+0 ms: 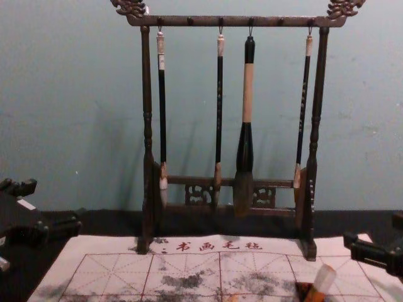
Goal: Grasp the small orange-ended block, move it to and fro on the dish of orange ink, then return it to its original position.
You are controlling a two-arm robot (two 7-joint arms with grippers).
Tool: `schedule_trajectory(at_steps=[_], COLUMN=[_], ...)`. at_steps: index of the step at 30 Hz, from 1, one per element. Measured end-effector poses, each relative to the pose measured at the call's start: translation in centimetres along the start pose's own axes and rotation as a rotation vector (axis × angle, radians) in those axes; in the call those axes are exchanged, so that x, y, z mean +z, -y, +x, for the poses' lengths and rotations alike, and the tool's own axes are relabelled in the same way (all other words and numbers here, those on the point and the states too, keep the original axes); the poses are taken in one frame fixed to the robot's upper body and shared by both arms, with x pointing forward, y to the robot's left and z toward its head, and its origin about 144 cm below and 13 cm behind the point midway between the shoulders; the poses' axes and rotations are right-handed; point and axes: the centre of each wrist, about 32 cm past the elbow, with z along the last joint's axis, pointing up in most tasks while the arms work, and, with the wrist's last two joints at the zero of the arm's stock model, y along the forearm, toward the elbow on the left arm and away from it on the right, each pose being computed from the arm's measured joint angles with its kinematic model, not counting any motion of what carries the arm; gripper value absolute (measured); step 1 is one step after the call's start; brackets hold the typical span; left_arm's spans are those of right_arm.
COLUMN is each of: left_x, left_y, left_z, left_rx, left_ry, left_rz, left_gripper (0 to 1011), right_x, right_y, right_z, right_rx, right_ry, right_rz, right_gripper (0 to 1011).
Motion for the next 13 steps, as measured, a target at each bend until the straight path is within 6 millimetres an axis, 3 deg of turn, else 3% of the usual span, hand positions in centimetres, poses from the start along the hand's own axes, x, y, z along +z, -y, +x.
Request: schedule_trajectory(at_steps=[13], left_x=[0.00], left_y=[0.00], left_z=[0.00], left_rx=[0.000], left_ry=[0.000], left_rz=[0.000], left_gripper=[1001], right_x=[0.03], right_y=[0.02], right_z=[0.00], right_rx=[0.001], right_ry=[-0.001], right_rz=[0.000], right_gripper=[1003])
